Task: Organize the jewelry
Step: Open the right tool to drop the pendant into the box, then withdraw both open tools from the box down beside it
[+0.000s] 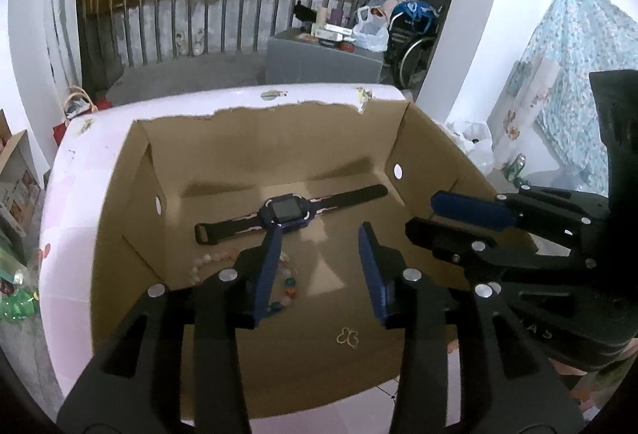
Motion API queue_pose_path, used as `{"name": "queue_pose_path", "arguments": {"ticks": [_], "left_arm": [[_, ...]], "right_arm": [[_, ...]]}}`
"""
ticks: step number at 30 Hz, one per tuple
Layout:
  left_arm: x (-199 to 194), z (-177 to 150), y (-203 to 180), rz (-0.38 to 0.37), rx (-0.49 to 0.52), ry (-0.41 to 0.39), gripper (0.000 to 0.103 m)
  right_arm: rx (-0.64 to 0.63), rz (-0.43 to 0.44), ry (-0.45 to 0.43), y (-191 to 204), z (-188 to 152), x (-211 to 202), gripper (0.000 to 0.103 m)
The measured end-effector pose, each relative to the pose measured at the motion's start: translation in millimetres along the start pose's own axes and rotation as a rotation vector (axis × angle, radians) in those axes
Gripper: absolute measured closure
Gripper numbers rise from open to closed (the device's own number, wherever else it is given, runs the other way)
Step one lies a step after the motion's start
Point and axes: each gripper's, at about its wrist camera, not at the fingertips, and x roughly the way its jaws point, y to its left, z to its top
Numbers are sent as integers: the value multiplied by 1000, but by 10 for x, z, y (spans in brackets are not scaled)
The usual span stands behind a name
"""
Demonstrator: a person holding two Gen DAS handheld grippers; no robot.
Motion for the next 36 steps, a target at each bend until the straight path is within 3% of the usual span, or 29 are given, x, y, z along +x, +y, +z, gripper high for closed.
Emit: {"name": "queue_pose_path", "arguments": {"ticks": [12, 24, 30, 36], "left_arm": [[-280, -1, -5, 32, 2, -54, 59], [-523, -89, 28, 83, -1, -95, 45], [-737, -269, 55, 108, -10, -117, 38], [-1147, -729, 19, 106, 25, -176, 32]], "right_arm": [[13, 1, -45, 24, 14, -221, 61], [36, -12, -75, 25, -71, -437, 48], [53, -9, -89, 6, -203, -580, 42], [53, -20, -130, -60, -501, -838, 42]]}}
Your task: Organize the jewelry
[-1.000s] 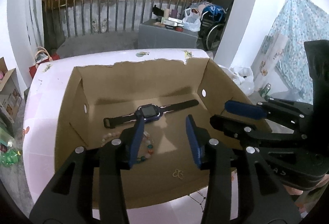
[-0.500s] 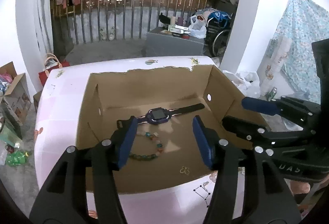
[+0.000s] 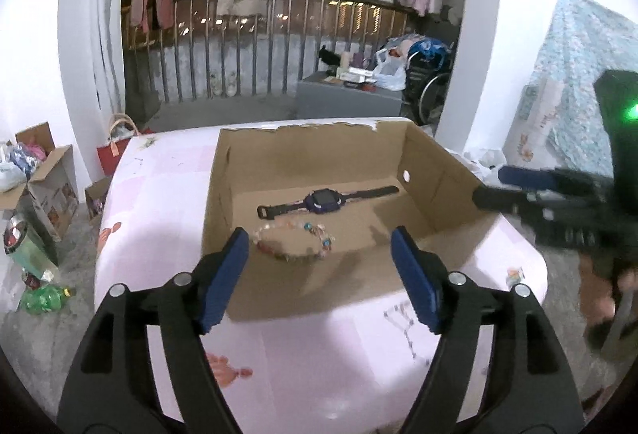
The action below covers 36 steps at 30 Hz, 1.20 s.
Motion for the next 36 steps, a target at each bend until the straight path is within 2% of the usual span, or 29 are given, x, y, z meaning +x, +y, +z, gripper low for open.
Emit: {"name": "queue_pose_path", "arguments": {"ticks": [5, 10, 17, 21, 23, 26, 30, 32, 36], "left_arm": [[-201, -350, -89, -21, 75, -18, 30], [-77, -593, -188, -100, 105, 30, 30], [191, -728, -390, -137, 158, 71, 30], [331, -789, -529, -111, 218, 77, 30], [440, -803, -586, -90, 256, 90, 34], [593, -791, -669, -100, 287, 108, 42], [777, -766, -694, -138, 284, 153, 55], [883, -764, -693, -156, 275, 182, 67], [1038, -774, -705, -176, 278, 232, 79]], "right_arm": [[39, -48, 0, -203, -301, -210, 42], [103, -60, 33, -436, -629, -229, 42], [147, -8, 116, -610, -984, -3, 42], [145, 29, 136, -623, -1047, 170, 48], [151, 53, 151, -621, -1076, 248, 53], [149, 78, 166, -619, -1090, 353, 57], [142, 97, 181, -609, -1091, 439, 58], [146, 102, 187, -609, -1095, 480, 58], [162, 111, 196, -631, -1098, 542, 58]]}}
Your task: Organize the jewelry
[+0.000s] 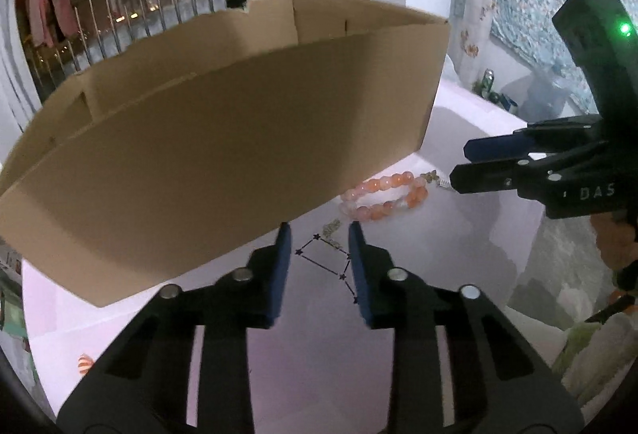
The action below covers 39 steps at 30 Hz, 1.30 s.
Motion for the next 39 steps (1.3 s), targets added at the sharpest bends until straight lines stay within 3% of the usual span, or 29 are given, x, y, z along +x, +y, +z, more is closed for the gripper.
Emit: {"name": "queue_pose_path", "arguments": {"ticks": [9, 13, 20, 28, 35, 39], "left_arm": [[185, 12, -10, -27, 22, 67, 89], [180, 48, -1, -18, 29, 68, 103], [141, 37, -19, -14, 33, 50, 103], [-208, 60, 108, 3, -26, -13, 103], [-344, 24, 201, 25, -67, -23, 103], [-298, 10, 260, 38, -95, -8, 103]], "right_arm": [[16, -3, 21, -60, 29, 94, 58], [27, -6, 20, -81, 39, 98, 58], [24, -10, 17, -92, 34, 70, 58], [10, -11, 7, -99, 33, -8, 58], [-31, -21, 19, -15, -19, 11, 58], [-63, -40, 31, 21, -48, 54, 65]]}}
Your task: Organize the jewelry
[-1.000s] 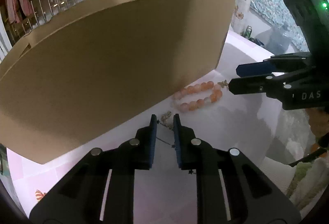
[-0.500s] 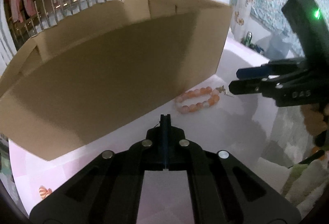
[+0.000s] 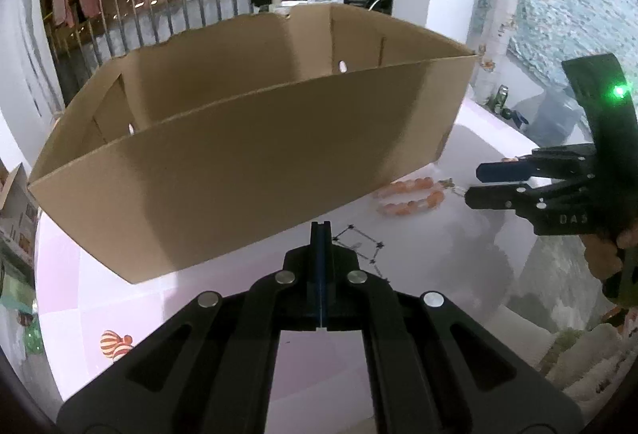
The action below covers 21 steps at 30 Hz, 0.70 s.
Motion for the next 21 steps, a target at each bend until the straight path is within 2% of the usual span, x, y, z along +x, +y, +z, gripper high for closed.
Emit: {"name": "queue_pose_path", "arguments": {"ticks": [9, 12, 14, 21], "left_arm": [[64, -15, 23, -2, -10, 9, 103], [63, -37, 19, -4, -10, 9, 103], [67, -35, 22, -4, -12, 8, 103], [76, -53, 2, -6, -14, 2, 103]], "right_arm": [[-61, -38, 14, 45, 43, 98, 80], [-126, -75, 30, 125, 52, 121, 88], [-144, -66, 45, 161, 62, 128, 97], [-141, -68, 49, 194, 57, 97, 98]]}}
